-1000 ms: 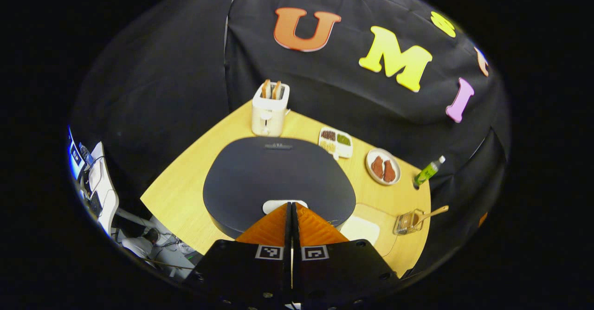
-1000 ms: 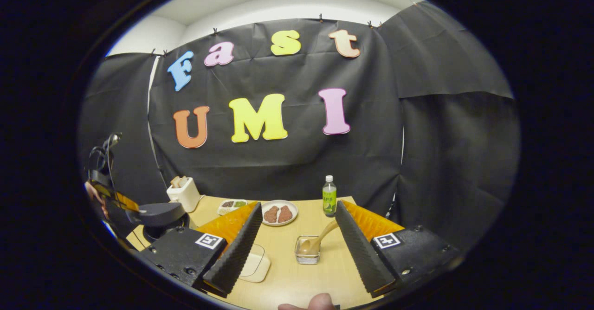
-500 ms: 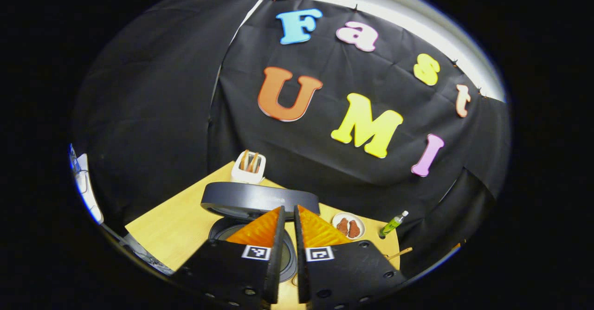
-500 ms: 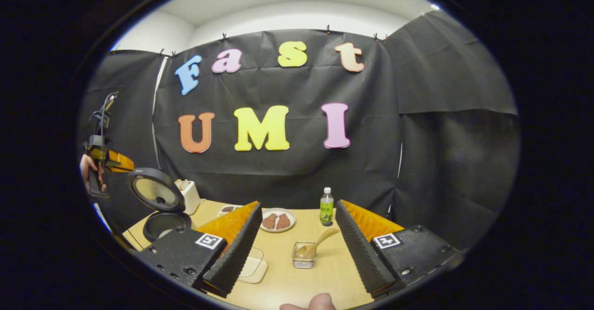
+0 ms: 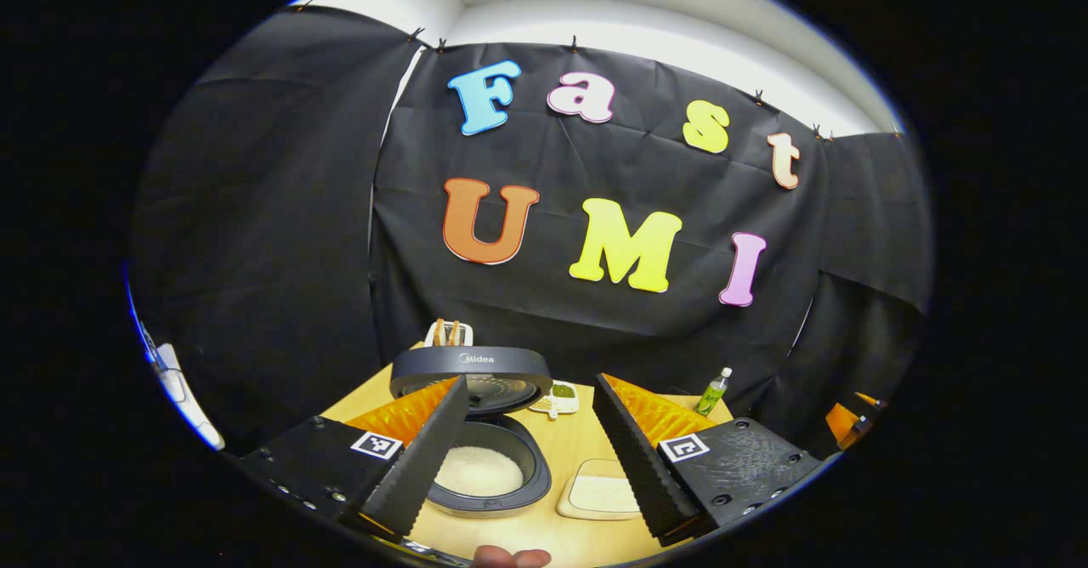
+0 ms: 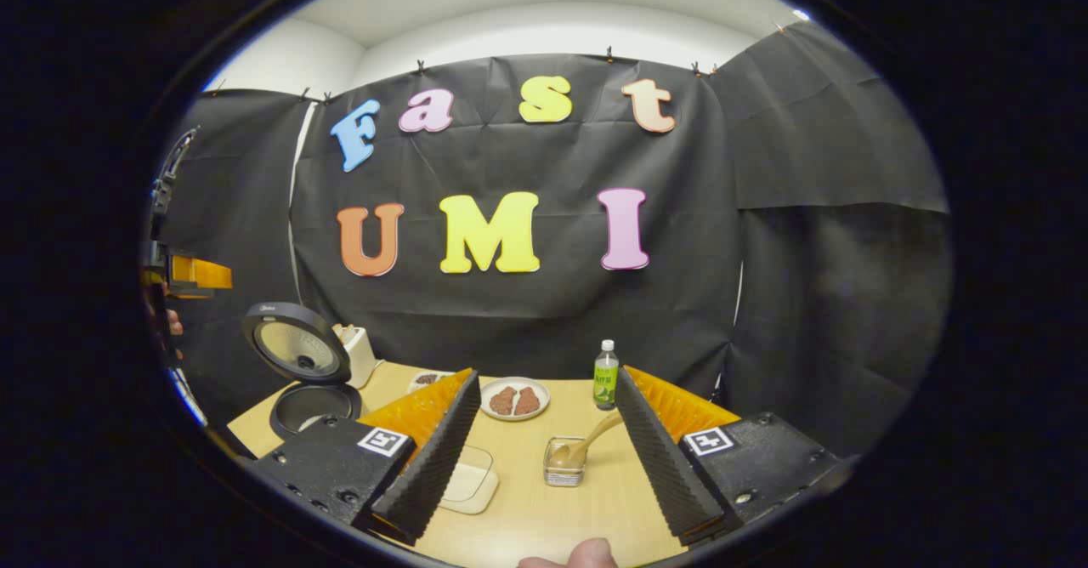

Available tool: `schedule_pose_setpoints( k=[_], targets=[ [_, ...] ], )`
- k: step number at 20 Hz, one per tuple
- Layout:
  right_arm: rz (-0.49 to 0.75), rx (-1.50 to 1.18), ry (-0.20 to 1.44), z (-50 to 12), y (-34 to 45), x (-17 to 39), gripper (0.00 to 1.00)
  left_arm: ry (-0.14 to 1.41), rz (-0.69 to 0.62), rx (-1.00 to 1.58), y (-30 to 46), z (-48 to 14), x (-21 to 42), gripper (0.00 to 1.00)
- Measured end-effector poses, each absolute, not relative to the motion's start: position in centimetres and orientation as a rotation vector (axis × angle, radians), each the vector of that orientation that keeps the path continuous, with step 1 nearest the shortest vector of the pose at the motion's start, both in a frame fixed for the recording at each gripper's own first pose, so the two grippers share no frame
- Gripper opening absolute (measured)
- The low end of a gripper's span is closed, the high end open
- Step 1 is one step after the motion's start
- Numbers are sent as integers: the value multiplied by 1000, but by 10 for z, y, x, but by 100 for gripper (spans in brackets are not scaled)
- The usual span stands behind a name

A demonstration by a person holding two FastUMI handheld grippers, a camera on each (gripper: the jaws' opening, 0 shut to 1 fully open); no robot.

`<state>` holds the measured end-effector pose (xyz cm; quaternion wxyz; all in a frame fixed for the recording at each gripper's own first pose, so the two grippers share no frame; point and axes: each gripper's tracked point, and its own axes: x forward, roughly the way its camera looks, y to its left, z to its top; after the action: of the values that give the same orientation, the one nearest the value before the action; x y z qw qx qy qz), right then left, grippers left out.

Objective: Close the left gripper, press the button to open the rice cooker; take a wooden spoon from the chopstick holder with the right hand, scoop a spoonful of rice and pour it into the rice cooker, then put the wooden spoon back into the chopstick holder.

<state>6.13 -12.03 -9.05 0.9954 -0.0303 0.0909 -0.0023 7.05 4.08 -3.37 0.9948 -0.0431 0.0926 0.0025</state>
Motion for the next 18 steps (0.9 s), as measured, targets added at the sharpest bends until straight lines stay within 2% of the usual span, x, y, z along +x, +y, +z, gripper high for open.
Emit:
schedule_pose_setpoints(
  k=[8,18],
  targets=[
    [-11,-53,261,-151,-142,79,100,103,-21,-24,18,-26,30,95],
    [-50,39,387,-271,-195,181,100,87,14,21,-15,-27,41,94]
  ],
)
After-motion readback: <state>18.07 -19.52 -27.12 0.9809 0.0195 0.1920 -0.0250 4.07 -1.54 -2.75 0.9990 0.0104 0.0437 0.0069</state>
